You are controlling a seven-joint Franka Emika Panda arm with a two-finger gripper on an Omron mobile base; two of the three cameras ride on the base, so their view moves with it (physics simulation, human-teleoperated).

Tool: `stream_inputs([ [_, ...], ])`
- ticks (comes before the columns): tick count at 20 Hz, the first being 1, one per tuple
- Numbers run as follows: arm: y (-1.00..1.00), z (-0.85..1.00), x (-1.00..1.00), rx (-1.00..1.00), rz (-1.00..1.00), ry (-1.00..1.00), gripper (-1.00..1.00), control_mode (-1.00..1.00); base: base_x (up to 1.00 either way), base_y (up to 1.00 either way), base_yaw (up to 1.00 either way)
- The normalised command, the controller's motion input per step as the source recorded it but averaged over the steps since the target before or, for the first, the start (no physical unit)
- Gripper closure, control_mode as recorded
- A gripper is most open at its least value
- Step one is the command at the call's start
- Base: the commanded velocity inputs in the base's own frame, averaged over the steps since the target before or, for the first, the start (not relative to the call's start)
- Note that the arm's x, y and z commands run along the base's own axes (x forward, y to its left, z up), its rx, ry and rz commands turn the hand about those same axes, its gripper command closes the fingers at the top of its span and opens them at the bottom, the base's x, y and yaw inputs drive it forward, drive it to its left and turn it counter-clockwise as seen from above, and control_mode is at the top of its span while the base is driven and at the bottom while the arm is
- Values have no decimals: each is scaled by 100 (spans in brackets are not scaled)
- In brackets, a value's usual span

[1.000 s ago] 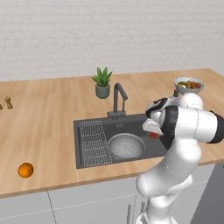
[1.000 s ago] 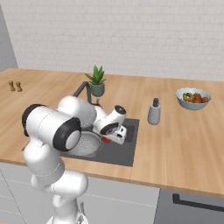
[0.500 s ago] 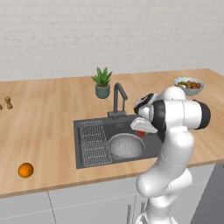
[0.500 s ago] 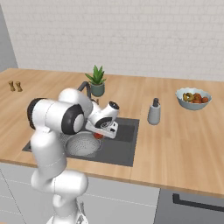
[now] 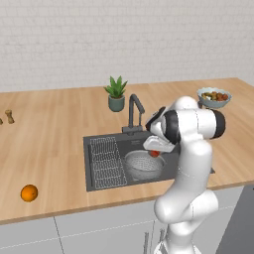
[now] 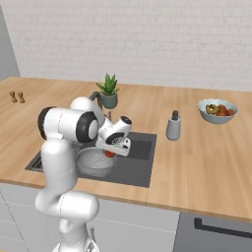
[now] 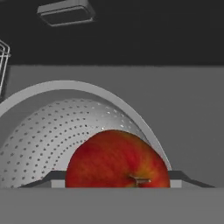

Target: Put the colander in the sink, put the apple, orange in the colander, and turn on the sink faucet and pour water over the colander.

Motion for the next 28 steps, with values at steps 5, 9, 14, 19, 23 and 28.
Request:
stream_inputs([
  [5, 7, -27, 1, 0, 0, 5, 100, -100, 0, 0, 0],
  [9, 42, -2, -20, 0, 1, 0, 100, -100, 0, 0, 0],
  [14, 42, 0, -33, 0, 0, 0, 100, -100, 0, 0, 0],
  [19, 22, -2, -53, 0, 0, 0, 100, -100, 0, 0, 0],
  [23, 10, -2, -58, 0, 0, -2, 100, -100, 0, 0, 0],
  [28, 4, 0, -46, -3, 0, -3, -100, -100, 0, 0, 0],
])
